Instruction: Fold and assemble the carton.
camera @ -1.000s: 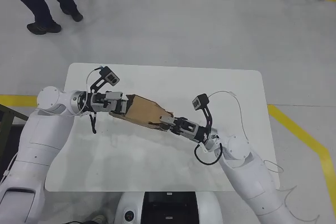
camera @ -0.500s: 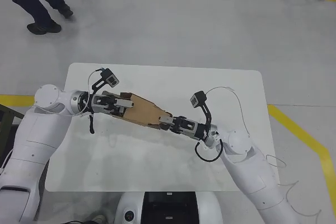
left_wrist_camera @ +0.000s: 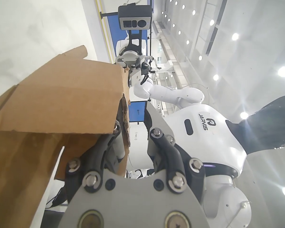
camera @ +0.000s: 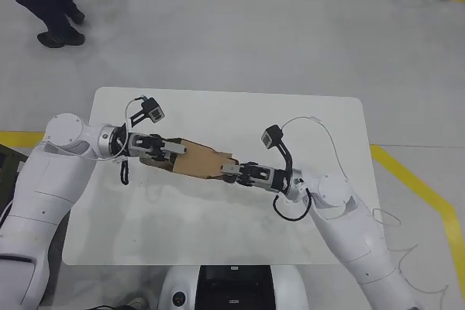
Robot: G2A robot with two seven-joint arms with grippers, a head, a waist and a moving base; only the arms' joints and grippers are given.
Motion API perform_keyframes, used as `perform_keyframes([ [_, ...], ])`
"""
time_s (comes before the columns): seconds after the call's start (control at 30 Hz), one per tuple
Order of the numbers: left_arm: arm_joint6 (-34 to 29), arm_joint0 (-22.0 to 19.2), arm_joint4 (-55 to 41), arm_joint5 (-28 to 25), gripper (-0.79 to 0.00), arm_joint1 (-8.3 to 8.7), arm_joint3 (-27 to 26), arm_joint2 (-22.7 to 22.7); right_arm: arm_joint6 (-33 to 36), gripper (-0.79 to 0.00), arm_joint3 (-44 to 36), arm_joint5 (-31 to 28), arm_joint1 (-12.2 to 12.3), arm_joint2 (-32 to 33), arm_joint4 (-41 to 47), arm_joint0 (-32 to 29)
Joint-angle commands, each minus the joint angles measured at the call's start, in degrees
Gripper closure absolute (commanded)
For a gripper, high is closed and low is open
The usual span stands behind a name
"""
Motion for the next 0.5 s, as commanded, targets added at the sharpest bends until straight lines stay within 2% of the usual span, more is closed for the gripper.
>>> perform_keyframes([
  [0.0,0.0,-0.1,0.0,0.0,-0.212,0.12,-0.1,0.4,0.2,0.0,0.0,0.1,0.0,0.0,0.2,0.1],
  [0.13,0.0,-0.3,0.1,0.0,-0.175,0.33,-0.3,1.3,0.6,0.0,0.0,0.2,0.1,-0.2,0.3,0.5],
  [0.33,0.0,-0.5,0.3,-0.1,-0.172,0.59,-0.5,2.2,0.8,0.0,0.1,0.3,0.3,-0.6,0.5,0.8],
  [0.47,0.0,-0.5,0.1,-0.1,-0.099,0.7,-0.7,2.8,0.8,0.0,0.1,0.3,0.3,-0.8,0.5,0.8],
])
